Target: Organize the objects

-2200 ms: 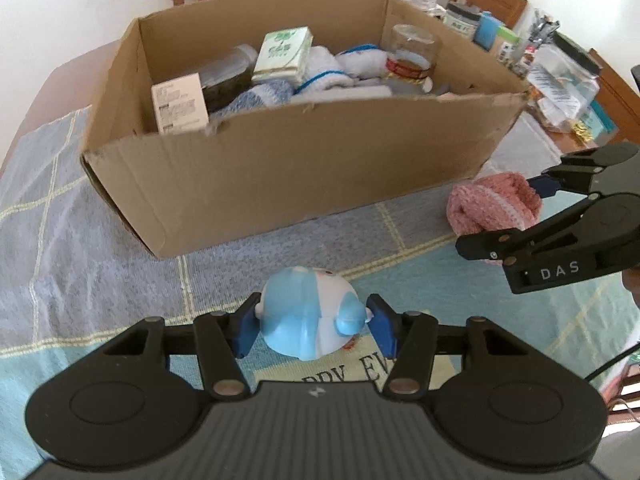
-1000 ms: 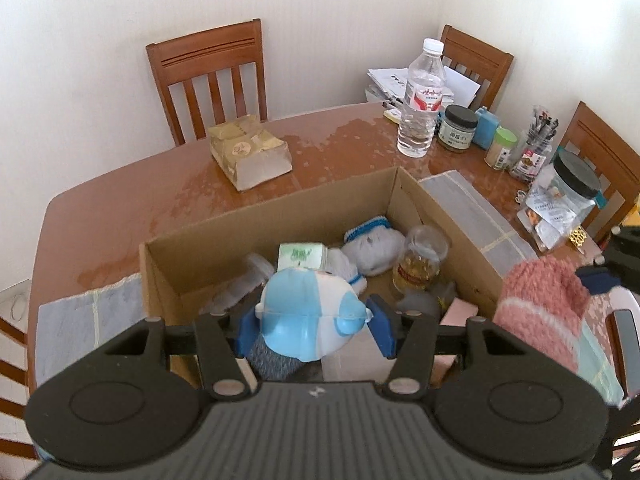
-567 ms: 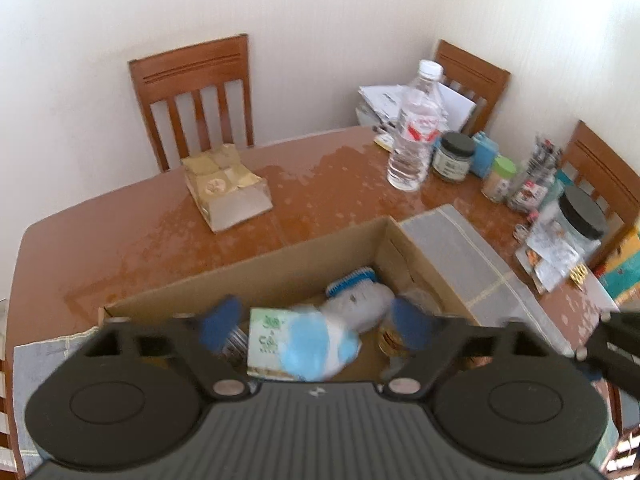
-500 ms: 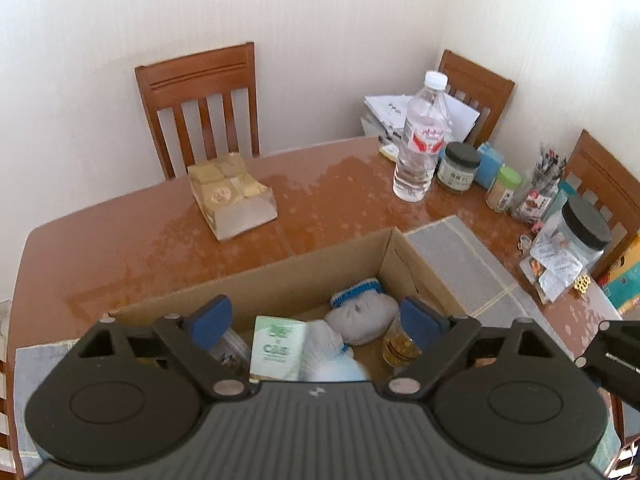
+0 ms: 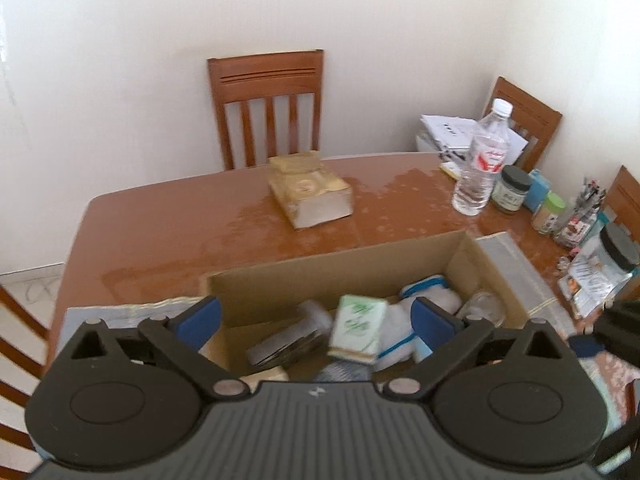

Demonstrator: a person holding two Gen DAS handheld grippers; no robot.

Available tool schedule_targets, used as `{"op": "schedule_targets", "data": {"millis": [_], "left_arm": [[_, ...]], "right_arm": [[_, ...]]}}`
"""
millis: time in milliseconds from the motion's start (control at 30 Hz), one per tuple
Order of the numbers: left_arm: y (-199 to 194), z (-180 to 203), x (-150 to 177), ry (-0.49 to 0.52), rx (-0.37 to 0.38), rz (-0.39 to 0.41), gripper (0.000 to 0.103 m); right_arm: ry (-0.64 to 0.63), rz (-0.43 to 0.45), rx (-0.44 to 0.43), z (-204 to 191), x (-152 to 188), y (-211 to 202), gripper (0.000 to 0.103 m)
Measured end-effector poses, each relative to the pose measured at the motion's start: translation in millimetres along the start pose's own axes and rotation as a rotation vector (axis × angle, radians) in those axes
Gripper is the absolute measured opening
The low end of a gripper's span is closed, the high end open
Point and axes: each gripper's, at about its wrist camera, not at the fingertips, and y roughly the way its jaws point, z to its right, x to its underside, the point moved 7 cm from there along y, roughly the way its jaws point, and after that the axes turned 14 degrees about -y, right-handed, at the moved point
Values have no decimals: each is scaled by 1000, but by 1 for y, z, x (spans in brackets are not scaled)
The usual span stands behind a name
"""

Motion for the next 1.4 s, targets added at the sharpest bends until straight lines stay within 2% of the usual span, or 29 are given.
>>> {"op": "schedule_targets", "data": {"millis": [333,433,500,567,667,867,1000,1167,1267,1400], "left_arm": [[-25,-40,20,17,-71,30,101],[-32,-47,25,15,-80,36,101],[-36,-50,27,10,-80,38,101],[-39,-52,30,3,-70,32,101],[-44,-53,34,-1,-68,34,101],[-54,-48,45,-17,-79,25,101],[-58,-43,61,-33,-102,1,101],[-55,-35,88,-81,-124,-64,101],[-54,-31,101,-103,-152,-84,101],[-51,-25,115,-138,-152,-135,101]], "right_arm": [[-5,1,-9,-18,-27,24,80],[-6,-3,-13,-25,-31,30,88],[-8,-1,0,-28,-32,31,100],[-5,8,11,-30,-33,29,103],[11,6,11,-29,-33,25,103],[79,-16,79,-14,-30,11,103],[144,-48,149,2,-21,2,103],[226,-123,202,12,7,3,103],[266,-176,203,9,28,8,103],[314,-228,192,1,52,12,103]]}}
